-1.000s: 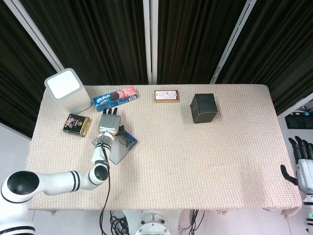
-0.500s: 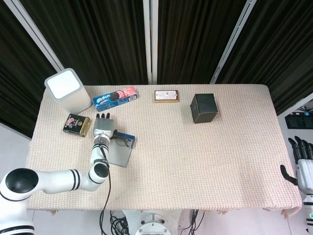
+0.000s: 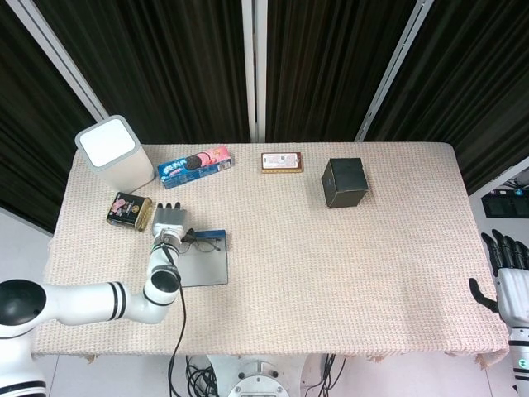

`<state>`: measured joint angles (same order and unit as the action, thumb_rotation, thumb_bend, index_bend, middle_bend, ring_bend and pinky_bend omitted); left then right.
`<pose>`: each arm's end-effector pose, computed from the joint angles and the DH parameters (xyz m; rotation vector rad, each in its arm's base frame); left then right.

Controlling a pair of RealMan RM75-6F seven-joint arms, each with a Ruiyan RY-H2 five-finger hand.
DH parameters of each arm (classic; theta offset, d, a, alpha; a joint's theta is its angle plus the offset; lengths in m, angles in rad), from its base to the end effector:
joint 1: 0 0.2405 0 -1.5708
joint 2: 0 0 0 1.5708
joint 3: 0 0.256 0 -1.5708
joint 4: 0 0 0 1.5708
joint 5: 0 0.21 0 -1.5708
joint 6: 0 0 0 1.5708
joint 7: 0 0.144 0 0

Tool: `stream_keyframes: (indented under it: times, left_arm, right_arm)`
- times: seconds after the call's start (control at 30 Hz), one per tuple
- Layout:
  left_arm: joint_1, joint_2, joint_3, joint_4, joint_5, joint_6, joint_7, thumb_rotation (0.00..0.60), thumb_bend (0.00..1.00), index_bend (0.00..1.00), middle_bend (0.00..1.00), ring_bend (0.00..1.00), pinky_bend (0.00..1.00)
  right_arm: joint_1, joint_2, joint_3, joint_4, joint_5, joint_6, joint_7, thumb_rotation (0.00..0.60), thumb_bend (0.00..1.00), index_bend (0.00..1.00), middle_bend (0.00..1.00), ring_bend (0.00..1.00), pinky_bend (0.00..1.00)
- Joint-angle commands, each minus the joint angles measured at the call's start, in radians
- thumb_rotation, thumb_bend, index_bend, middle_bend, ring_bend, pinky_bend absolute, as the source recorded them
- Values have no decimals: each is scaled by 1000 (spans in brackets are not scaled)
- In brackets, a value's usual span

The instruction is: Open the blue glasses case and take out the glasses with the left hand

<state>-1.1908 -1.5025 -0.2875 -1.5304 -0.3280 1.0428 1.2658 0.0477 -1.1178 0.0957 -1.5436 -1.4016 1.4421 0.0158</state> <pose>-0.1121 0.3893 -0.0101 -1.7101 -1.1534 -0.0759 -0.3426 -0.1784 0.1740 1.2801 -0.9227 0.8009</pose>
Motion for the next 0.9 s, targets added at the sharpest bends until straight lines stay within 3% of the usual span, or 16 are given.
stream_keyframes:
  times: [0.03, 0.27, 0.43, 0.57, 0.7, 0.9]
  left_arm:
    - [-4, 24, -9, -21, -55, -9, 21, 327, 537, 458, 0, 0, 0]
    - [-5, 56, -19, -53, -83, -27, 23, 330, 536, 458, 0, 0, 0]
    - [8, 72, -19, -73, -44, -53, -12, 338, 495, 408, 7, 0, 0]
    - [46, 94, -17, -120, 105, -87, -103, 450, 340, 247, 9, 0, 14]
    - [102, 109, -3, -192, 291, -65, -227, 577, 297, 186, 52, 0, 62]
    - [148, 107, 37, -258, 432, 5, -340, 600, 295, 261, 70, 0, 81]
  right_arm:
    - [0, -1, 0, -2, -1, 1, -3, 600, 306, 0, 0, 0, 0]
    - [1, 0, 0, -11, -4, 7, -13, 600, 308, 0, 0, 0, 0]
    - [2, -1, -1, -14, -4, 6, -19, 600, 313, 0, 0, 0, 0]
    - [1, 0, 0, -14, 0, 7, -18, 600, 316, 0, 0, 0, 0]
    - [0, 4, 2, -14, 0, 10, -16, 600, 318, 0, 0, 0, 0]
    - [1, 9, 2, -19, -2, 11, -17, 600, 319, 0, 0, 0, 0]
